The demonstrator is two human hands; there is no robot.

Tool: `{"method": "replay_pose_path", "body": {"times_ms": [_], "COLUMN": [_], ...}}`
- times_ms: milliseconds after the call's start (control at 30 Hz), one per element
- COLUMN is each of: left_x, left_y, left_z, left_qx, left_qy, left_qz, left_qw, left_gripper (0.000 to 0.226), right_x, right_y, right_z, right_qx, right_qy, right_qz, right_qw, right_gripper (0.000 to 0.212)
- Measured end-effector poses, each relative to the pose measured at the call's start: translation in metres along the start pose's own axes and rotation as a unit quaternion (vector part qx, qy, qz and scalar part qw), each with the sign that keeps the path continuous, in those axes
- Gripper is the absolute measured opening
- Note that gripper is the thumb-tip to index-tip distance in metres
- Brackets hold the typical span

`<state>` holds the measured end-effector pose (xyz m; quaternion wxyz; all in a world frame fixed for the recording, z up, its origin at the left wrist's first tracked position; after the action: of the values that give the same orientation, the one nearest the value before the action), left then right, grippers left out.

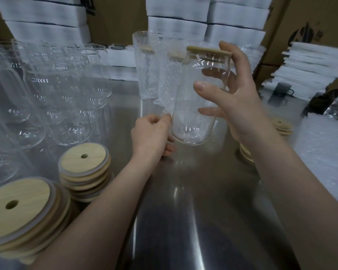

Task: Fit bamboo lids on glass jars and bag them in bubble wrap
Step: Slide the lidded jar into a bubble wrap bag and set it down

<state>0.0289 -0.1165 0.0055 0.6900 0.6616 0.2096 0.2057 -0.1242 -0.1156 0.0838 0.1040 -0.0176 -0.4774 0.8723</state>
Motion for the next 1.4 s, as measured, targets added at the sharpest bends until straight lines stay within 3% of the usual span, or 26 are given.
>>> {"method": "replay_pose_path", "body": {"times_ms": [233, 367, 567, 700, 867, 1133, 1300, 1400], "left_x": [-0.005, -0.008, -0.009, -0.009, -0.008, -0.003, -0.001, -0.002], "left_y": [-0.002, 0.0, 0.006, 0.008, 0.009, 0.017, 0.021, 0.02], "left_z": [0.0, -0.006, -0.012, -0.017, -0.017, -0.014, -0.015, -0.018], "left_qx": [-0.05, -0.111, -0.133, -0.142, -0.12, 0.006, -0.058, -0.14], "left_qy": [-0.016, -0.009, -0.027, -0.028, -0.008, 0.014, 0.008, -0.023], "left_qz": [0.014, 0.05, 0.074, 0.076, 0.021, -0.137, -0.178, -0.108], "left_qw": [0.999, 0.993, 0.988, 0.987, 0.993, 0.99, 0.982, 0.984], "left_gripper": [0.001, 0.016, 0.044, 0.058, 0.059, 0.019, 0.014, 0.027], "right_x": [0.004, 0.001, -0.005, -0.01, -0.011, -0.01, -0.006, -0.004], "right_y": [0.004, 0.007, 0.012, 0.015, 0.013, 0.015, 0.021, 0.026], "right_z": [0.0, -0.001, -0.003, -0.006, -0.008, -0.01, -0.008, -0.005], "right_qx": [0.016, 0.009, 0.005, 0.007, 0.056, 0.126, 0.096, 0.048], "right_qy": [0.121, 0.162, 0.221, 0.224, 0.22, 0.198, 0.196, 0.213], "right_qz": [0.031, 0.053, 0.079, 0.06, 0.024, 0.001, 0.025, 0.041], "right_qw": [0.992, 0.985, 0.972, 0.973, 0.974, 0.972, 0.976, 0.975], "right_gripper": [0.064, 0.061, 0.068, 0.071, 0.068, 0.07, 0.068, 0.07]}}
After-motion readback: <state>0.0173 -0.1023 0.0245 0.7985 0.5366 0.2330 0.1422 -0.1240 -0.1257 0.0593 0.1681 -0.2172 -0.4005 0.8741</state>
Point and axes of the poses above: each hand's wrist, its own z-axis towards the middle knuckle, its own x-axis out of the back of the hand, y = z × x, the point moved 2 cm from there along z, towards the middle knuckle, and after that the axes turned 15 degrees about y, right-handed, at the moved point
